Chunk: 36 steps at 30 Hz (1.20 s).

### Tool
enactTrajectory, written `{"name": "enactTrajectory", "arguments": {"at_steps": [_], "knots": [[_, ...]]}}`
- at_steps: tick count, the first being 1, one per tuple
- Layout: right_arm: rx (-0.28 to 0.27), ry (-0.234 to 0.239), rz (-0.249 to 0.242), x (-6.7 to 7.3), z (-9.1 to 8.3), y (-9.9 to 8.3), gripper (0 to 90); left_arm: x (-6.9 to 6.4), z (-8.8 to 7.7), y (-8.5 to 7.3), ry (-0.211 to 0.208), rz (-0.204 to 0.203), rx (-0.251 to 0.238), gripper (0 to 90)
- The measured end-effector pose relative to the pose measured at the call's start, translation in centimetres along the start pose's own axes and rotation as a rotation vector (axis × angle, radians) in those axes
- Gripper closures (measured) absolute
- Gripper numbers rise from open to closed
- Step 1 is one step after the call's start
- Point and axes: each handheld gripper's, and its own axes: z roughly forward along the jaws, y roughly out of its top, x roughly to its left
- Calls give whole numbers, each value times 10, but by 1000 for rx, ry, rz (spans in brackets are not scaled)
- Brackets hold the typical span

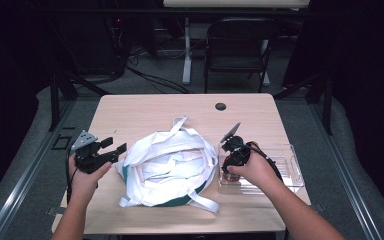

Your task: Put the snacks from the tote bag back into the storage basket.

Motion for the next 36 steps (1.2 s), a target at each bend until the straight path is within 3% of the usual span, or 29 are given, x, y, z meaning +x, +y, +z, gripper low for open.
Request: {"name": "enactTrajectory", "arguments": {"at_steps": [10, 11, 13, 14, 17, 19, 24, 36], "knots": [[-20, 29, 14, -5, 1, -3, 254, 0, 0, 0, 1, 0, -2, 367], [-52, 42, 43, -5, 4, -4, 253, 0, 0, 0, 0, 0, -2, 367], [38, 30, -40, -11, -3, -1, 254, 0, 0, 0, 1, 0, -2, 367], [-41, 44, 27, -7, 3, -5, 253, 0, 0, 0, 1, 0, -2, 367], [-6, 42, -2, -10, 0, -4, 253, 0, 0, 0, 1, 0, -1, 367], [-48, 52, 26, -9, 2, -6, 253, 0, 0, 0, 1, 0, -2, 367], [-73, 69, 45, -11, 4, -9, 250, 0, -1, 0, 4, -3, -5, 367], [-90, 82, 40, -13, 2, -13, 247, 0, 0, 0, 1, 0, -1, 367]]}}
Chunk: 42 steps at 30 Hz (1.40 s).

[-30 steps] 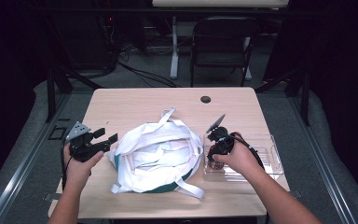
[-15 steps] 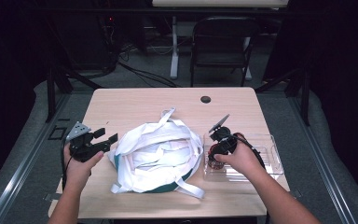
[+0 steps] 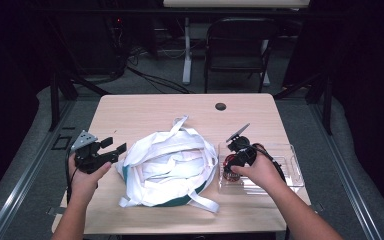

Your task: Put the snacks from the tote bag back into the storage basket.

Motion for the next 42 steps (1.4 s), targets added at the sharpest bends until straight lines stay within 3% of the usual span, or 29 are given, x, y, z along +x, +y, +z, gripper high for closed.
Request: {"name": "enactTrajectory", "arguments": {"at_steps": [7, 11, 23, 27, 28, 35, 42], "knots": [[-11, 2, 3, 1, 0, -1, 232, 0, 0, 0, 0, -1, 0, 367], [4, 11, -18, 1, -2, 0, 194, 0, 0, 0, 0, -2, 0, 367], [-52, 13, -18, 6, -5, -4, 167, 0, 0, 0, -1, -1, 1, 367], [-33, 13, -32, 3, -8, -5, 164, 0, 0, 0, -1, -1, 0, 367], [-51, 42, -15, 3, -9, -5, 164, 0, 0, 0, -1, -1, 0, 367], [-110, 52, 6, 2, -15, -8, 163, 0, 1, 0, 0, -1, -1, 367], [-123, 10, -18, 5, -16, -13, 162, 0, 3, -1, -2, -8, 2, 367]]}}
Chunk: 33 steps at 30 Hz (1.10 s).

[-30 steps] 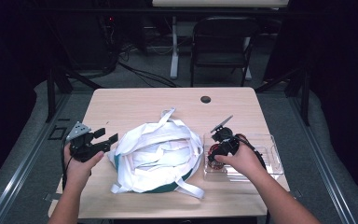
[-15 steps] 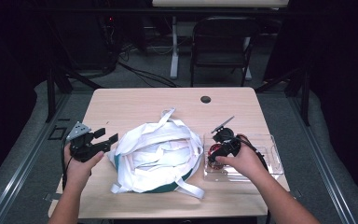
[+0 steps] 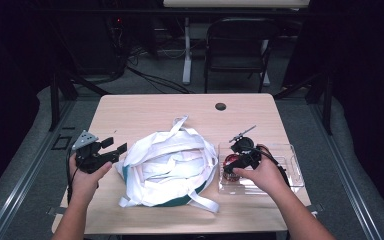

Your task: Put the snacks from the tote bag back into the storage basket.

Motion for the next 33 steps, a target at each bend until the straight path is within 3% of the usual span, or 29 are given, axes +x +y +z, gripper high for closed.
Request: {"name": "enactTrajectory", "arguments": {"at_steps": [11, 12, 20, 33], "knots": [[-35, 1, 4, 4, -3, -2, 162, 1, -1, 0, 5, 0, 3, 367], [-27, -15, -5, 4, -3, -2, 162, 0, -1, -1, 5, 1, 4, 367], [-44, -7, -27, 8, -13, 0, 162, 1, -3, -1, 7, -2, -5, 367], [-148, -13, -39, 24, -33, -9, 166, 1, -3, 0, 7, 5, -1, 367]]}}
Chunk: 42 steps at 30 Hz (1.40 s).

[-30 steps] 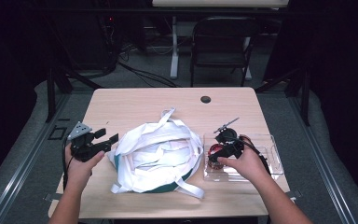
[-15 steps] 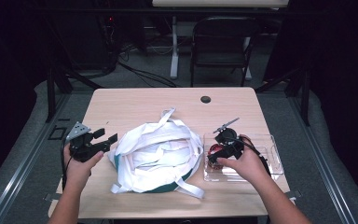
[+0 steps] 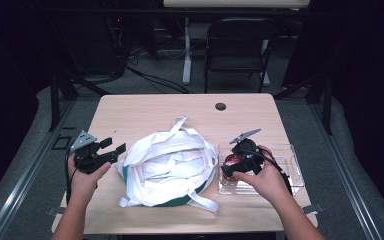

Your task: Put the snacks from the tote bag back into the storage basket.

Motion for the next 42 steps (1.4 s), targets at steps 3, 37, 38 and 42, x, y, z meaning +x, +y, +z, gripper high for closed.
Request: {"name": "enactTrajectory", "arguments": {"at_steps": [3, 37, 38, 42], "knots": [[-35, 9, -8, 6, -4, -2, 173, -1, 0, 0, 0, 0, 1, 367], [-229, 126, -139, 70, 0, -24, 273, -4, 3, -1, -10, 9, 8, 367], [-235, 121, -134, 71, 1, -24, 273, -4, 4, -1, -12, 11, 12, 367], [-231, 130, -131, 72, 5, -26, 273, -5, 5, -1, -15, 16, 15, 367]]}}
